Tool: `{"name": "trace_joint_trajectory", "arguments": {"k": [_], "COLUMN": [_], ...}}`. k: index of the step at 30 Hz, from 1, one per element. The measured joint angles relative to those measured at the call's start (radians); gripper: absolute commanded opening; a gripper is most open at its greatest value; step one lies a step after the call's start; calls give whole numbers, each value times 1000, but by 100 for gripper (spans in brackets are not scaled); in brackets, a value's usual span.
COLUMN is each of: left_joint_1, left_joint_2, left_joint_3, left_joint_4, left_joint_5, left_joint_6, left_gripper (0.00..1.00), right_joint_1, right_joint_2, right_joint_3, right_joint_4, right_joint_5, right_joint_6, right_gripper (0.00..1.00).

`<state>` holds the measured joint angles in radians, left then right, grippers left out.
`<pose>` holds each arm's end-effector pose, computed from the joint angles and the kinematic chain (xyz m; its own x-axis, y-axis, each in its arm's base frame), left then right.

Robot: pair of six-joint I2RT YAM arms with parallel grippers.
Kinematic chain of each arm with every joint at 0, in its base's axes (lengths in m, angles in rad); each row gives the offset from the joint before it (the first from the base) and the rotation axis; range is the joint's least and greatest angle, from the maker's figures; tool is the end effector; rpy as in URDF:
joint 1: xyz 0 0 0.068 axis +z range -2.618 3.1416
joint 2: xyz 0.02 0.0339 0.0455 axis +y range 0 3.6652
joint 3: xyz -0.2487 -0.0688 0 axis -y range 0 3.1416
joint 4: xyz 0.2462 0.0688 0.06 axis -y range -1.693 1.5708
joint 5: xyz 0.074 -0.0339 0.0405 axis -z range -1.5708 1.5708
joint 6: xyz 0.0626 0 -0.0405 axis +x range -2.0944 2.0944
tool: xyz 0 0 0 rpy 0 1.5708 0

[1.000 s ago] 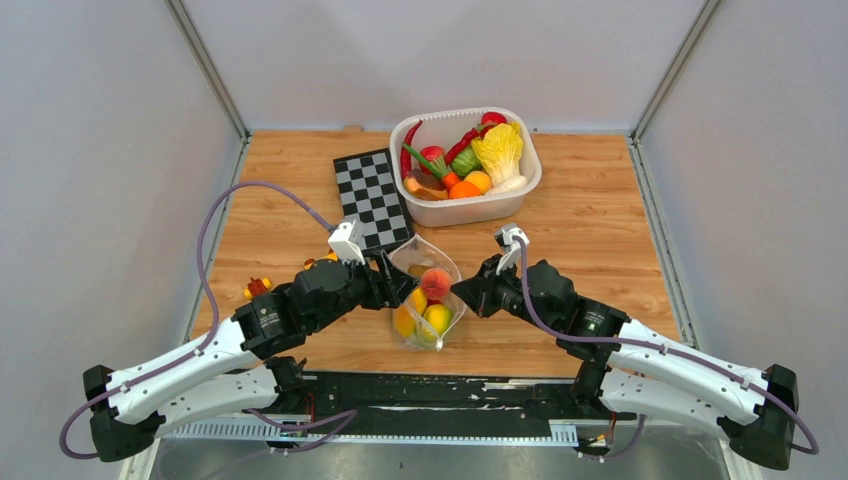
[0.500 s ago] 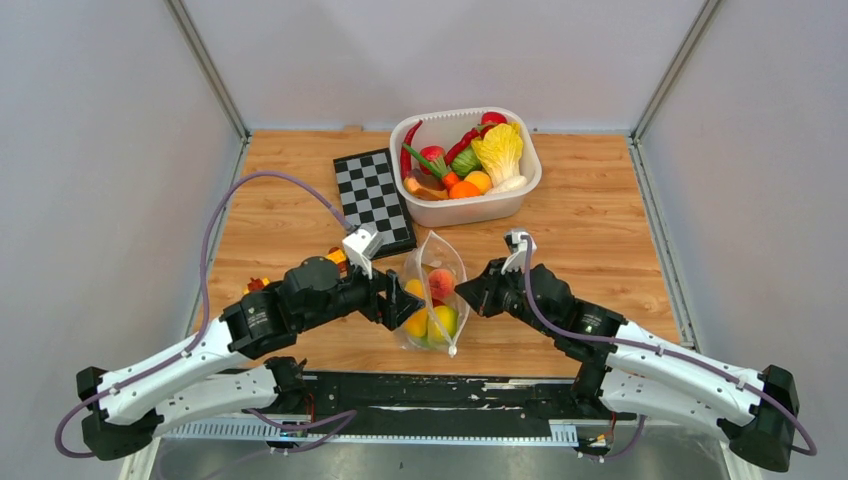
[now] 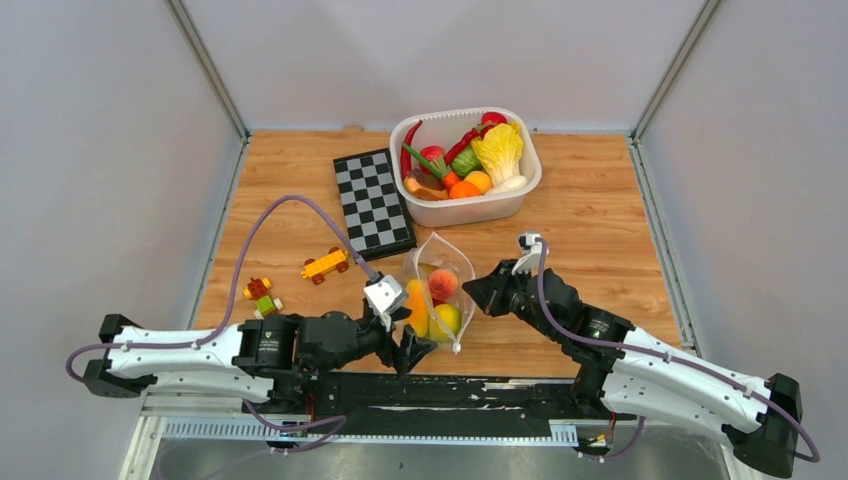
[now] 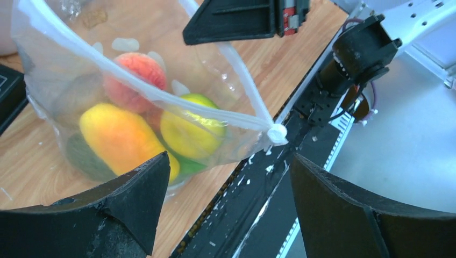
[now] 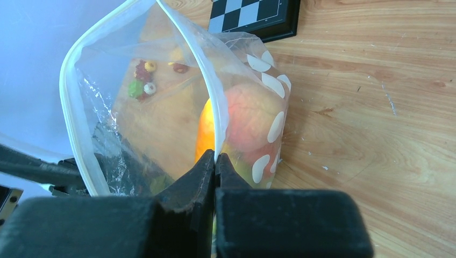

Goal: Place the food in the zip-top bag and seal the zipper
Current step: Adjust the zipper food storage bag at the center of the board.

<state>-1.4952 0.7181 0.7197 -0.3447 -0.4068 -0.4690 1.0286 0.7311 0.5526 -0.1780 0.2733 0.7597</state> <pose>0.0400 -0.2002 0.2933 -0.4239 0.0999 -0.9002 0.7803 0.5449 -0.3069 0.1247 0.1743 0.2480 -0.6087 0.2747 -0.7443 -0.3793 0.7232 0.5771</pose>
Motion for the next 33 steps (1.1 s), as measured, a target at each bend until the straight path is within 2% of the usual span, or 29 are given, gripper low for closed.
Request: {"name": "trace_joint_trajectory", "arguments": {"k": [6, 10, 18, 27, 33], "left_joint_1": [-189, -251, -261, -263, -263], "left_joint_2": [113, 216, 310, 410, 412], "left_joint_3": [10, 15, 77, 127, 127], "left_joint_4": [72, 95, 100, 93, 70], "left_joint_5": [-225, -319, -418, -430, -451], "left_joint_6": [3, 0, -44, -51, -85], "left_gripper": [89, 90, 90, 93, 86], "right_joint_1": [0, 0, 0, 0, -1], "right_joint_2": [4, 5, 27, 71, 71], "right_joint_3": [0, 0, 2, 32, 38], "right_joint_4": [-1, -1, 0, 19, 39], "right_joint_5": [2, 2, -4, -56, -92], "right_joint_6": [9, 15, 24, 30, 34], "right_gripper": [0, 0, 0, 0, 0]}}
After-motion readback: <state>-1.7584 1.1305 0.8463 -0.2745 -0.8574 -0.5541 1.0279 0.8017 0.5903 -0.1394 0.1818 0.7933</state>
